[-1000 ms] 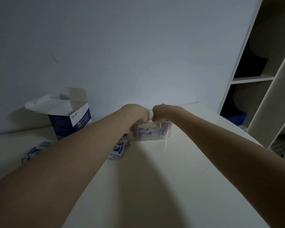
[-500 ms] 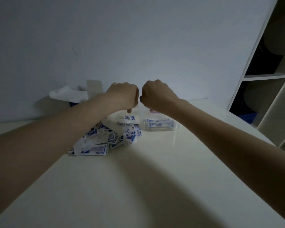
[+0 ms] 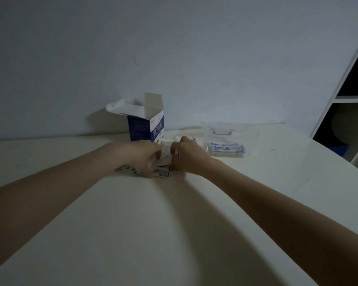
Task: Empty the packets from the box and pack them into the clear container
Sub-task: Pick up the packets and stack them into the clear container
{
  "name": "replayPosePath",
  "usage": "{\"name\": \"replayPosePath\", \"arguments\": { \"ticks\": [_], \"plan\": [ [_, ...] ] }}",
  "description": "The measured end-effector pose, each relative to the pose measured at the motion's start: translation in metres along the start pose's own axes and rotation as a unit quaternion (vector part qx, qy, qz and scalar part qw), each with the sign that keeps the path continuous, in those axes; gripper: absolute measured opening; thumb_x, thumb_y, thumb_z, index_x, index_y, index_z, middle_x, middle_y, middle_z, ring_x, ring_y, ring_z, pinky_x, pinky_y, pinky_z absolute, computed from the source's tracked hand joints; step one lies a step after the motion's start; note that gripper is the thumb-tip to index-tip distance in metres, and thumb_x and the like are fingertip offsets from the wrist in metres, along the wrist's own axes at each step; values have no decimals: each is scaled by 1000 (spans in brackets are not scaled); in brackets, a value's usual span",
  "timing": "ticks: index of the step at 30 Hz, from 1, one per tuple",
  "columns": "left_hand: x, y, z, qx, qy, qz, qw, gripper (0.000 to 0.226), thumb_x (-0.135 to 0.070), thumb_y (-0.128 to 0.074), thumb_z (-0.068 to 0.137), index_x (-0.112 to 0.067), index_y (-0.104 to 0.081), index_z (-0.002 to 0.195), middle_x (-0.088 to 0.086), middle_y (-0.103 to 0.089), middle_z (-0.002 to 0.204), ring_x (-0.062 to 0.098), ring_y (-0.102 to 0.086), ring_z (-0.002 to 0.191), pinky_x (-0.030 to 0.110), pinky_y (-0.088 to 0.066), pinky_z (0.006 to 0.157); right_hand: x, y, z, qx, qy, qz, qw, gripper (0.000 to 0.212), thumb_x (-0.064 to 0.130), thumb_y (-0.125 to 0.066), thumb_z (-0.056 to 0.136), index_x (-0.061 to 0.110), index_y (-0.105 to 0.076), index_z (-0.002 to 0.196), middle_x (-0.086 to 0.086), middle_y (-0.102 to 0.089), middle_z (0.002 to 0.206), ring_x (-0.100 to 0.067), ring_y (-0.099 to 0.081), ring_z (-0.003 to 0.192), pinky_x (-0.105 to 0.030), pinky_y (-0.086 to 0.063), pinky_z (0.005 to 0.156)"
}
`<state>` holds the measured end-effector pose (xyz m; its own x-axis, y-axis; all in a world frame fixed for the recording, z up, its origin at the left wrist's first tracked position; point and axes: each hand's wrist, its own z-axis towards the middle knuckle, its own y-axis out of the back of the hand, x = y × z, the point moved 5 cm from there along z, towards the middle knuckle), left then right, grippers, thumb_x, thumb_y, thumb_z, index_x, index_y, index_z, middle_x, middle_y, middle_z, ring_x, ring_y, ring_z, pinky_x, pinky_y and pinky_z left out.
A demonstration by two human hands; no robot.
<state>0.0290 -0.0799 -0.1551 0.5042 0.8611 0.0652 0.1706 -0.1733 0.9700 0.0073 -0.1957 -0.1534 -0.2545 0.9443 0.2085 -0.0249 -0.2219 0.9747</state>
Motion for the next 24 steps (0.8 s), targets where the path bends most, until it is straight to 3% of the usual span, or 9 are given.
{"name": "replayPosePath", "arguments": {
  "ticks": [5,8,11,13,16,18,20,22,24],
  "plan": [
    [5,2,1,-81,10,-32,996,34,-34,-68,80,-16,-56,106,3,-46,102,19,-46,89,25,-37,71,-9,6,4,-18,-35,1,999,40,21,-66,82,6,-54,116,-14,-53,124,-31,-51,113,-32,-42,88],
    [0,2,1,-95,8,-44,994,29,-27,-64,84,-12,-60,108,8,-51,115,26,-51,103,23,-35,72,-16,10,0,1,-57,62,996,46,21,-69,80,7,-52,120,-11,-55,123,-26,-49,116,-26,-38,82],
    [-1,3,2,-81,1,-73,994,31,-21,-64,84,-10,-59,113,9,-49,118,27,-52,107,25,-39,74,-21,13,-5,-6,-74,155,985,41,24,-70,81,7,-56,116,-7,-56,105,-20,-51,95,-21,-38,65],
    [-1,3,2,-75,-2,-84,994,34,-21,-66,83,-10,-59,114,9,-49,118,25,-53,105,25,-39,72,-24,20,-6,-54,-78,176,980,27,16,-68,82,5,-62,107,-12,-64,100,-17,-51,81,-17,-37,54],
    [-1,3,1,-75,5,-80,994,34,-23,-67,82,-11,-59,113,8,-46,114,25,-51,105,24,-37,73,-31,42,-9,-129,-82,204,967,17,4,-64,83,1,-65,100,-17,-70,98,-16,-57,69,-16,-47,56],
    [-1,2,1,-67,14,-73,995,35,-23,-66,82,-11,-58,114,9,-46,115,25,-51,106,23,-37,73,-35,64,-11,-175,-76,199,961,16,1,-61,83,1,-67,98,-14,-70,96,-16,-61,70,-9,-49,58],
    [-2,3,3,-70,19,-78,994,40,-23,-67,82,-11,-55,118,10,-47,121,24,-51,106,25,-41,77,-38,86,-14,-215,-76,181,957,15,1,-58,85,2,-69,95,-11,-68,92,-18,-60,75,-19,-50,65],
    [-3,10,3,-108,21,-160,981,49,-24,-70,81,-13,-49,123,7,-47,124,19,-50,101,26,-42,81,-43,99,-16,-224,-83,197,951,15,2,-57,86,2,-69,95,-11,-66,88,-17,-58,70,-21,-50,57],
    [-8,22,-2,-147,12,-343,928,60,-26,-74,78,-15,-41,128,2,-50,121,14,-50,96,22,-44,76,-48,101,-19,-205,-99,242,943,13,4,-58,87,2,-68,95,-8,-63,75,-12,-55,56,-11,-43,41]
  ]
}}
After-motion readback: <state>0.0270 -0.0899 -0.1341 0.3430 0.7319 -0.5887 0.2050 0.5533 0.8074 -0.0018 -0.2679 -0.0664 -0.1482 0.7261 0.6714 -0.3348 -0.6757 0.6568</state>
